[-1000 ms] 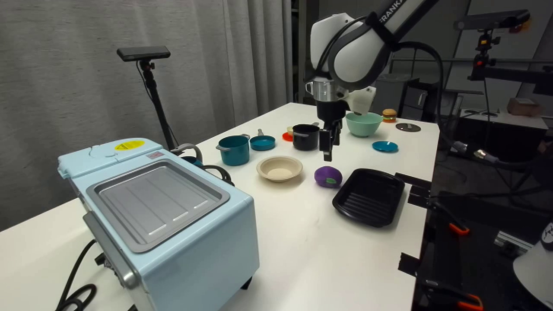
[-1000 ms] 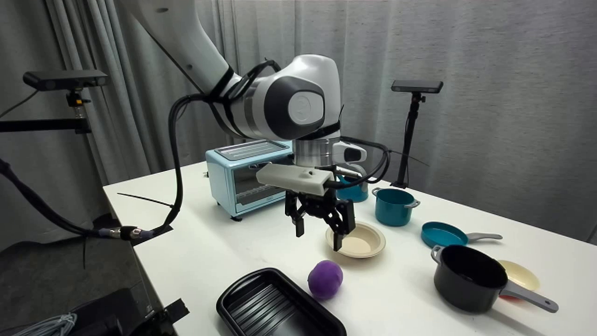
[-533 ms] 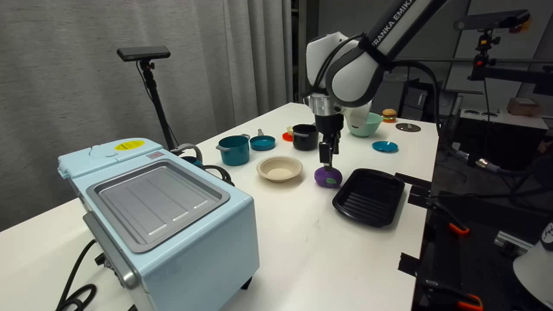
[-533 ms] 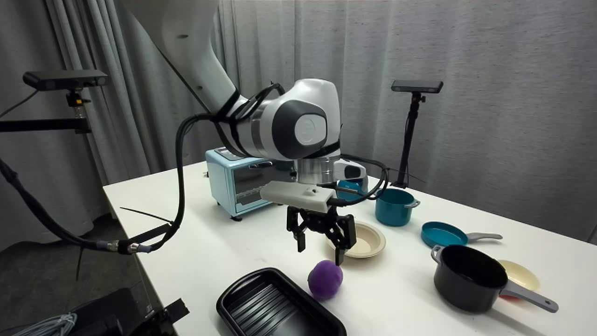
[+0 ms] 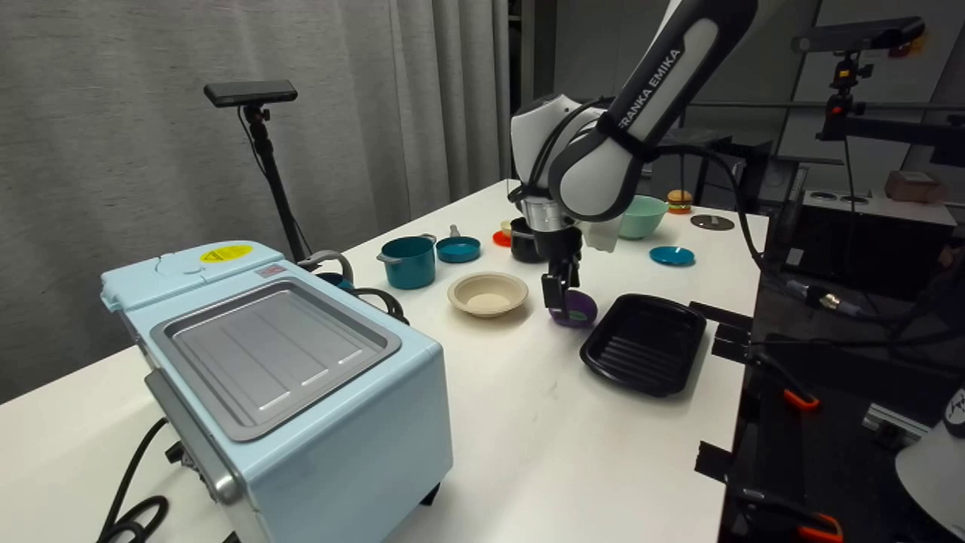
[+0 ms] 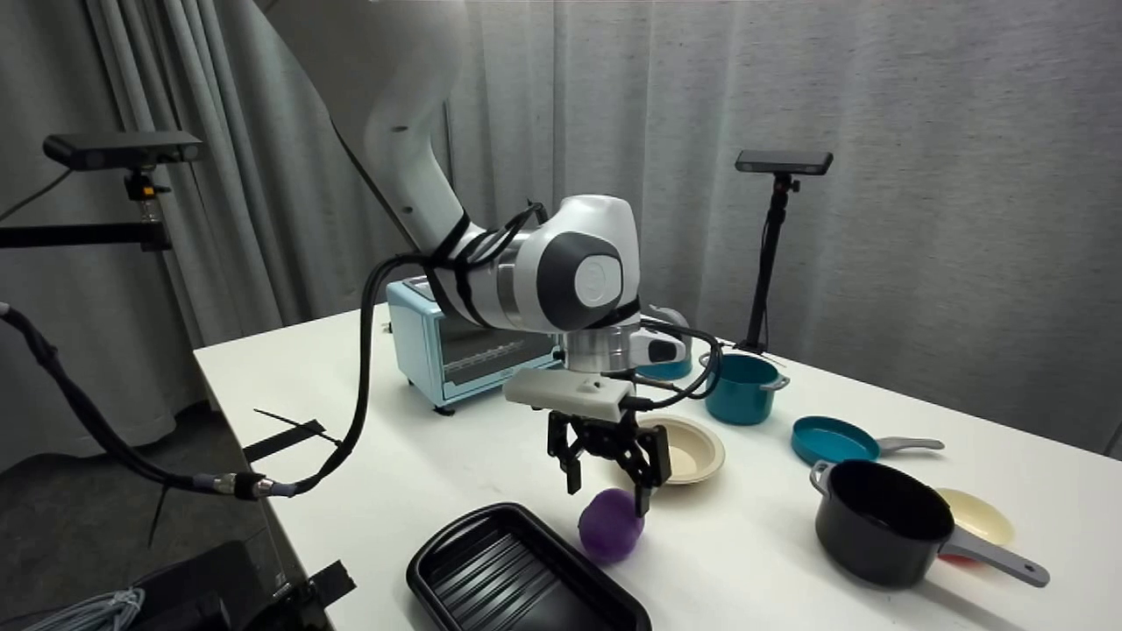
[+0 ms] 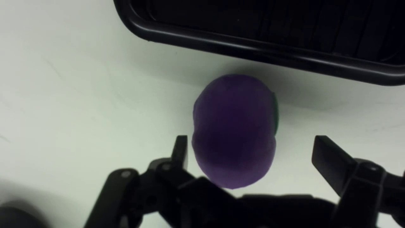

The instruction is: Pick up the purple toy from the table, put it in the bowl, put it back on the table and then put it back in the bowl.

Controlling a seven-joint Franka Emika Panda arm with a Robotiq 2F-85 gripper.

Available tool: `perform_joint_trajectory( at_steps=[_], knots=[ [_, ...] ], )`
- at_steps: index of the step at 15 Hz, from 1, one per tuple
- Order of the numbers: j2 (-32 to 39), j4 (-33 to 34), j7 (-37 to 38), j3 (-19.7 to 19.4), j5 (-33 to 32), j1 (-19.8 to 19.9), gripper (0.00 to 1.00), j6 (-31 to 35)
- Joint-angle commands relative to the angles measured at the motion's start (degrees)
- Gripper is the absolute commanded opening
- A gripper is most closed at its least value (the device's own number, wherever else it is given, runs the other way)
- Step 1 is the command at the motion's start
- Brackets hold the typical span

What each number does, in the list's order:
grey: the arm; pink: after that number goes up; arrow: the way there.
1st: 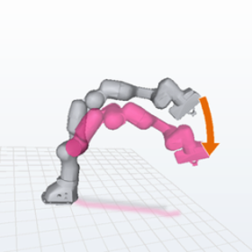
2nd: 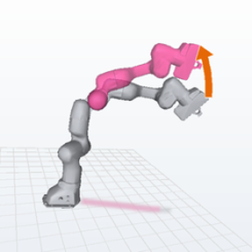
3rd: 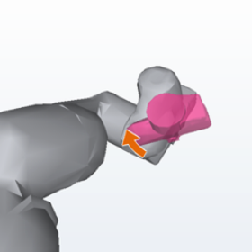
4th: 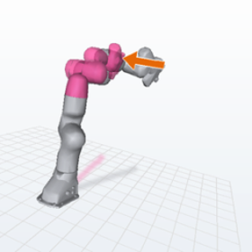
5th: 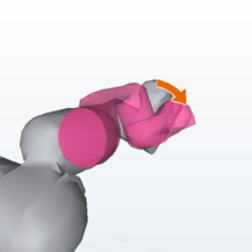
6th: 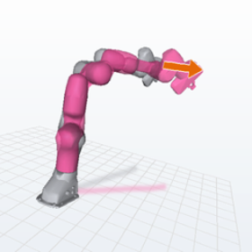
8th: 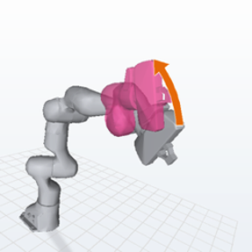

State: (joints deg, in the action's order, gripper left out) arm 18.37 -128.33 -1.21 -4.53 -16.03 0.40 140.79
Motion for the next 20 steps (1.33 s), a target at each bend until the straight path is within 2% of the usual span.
perform_joint_trajectory(
  at_steps=[1, 7, 11, 13, 15, 20],
  knots=[
    [2.8, 2.7, 1.9, -0.2, -1.3, -1.2, 0.72, -0.4],
    [2.3, 2.5, 0.7, -0.1, -0.7, -1.1, 0.26, -0.9],
    [-1.9, 1.4, -0.6, 1.0, 1.1, -0.8, 0.03, -2.2],
    [-4.0, 1.9, -1.1, 1.7, 2.7, -0.5, 0.05, -3.4],
    [-5.7, 3.2, -1.8, 2.8, 4.9, -0.3, 0.02, -4.1],
    [-5.5, 11.3, -2.5, 3.8, 10.0, 0.1, 0.04, -4.6]
  ],
)
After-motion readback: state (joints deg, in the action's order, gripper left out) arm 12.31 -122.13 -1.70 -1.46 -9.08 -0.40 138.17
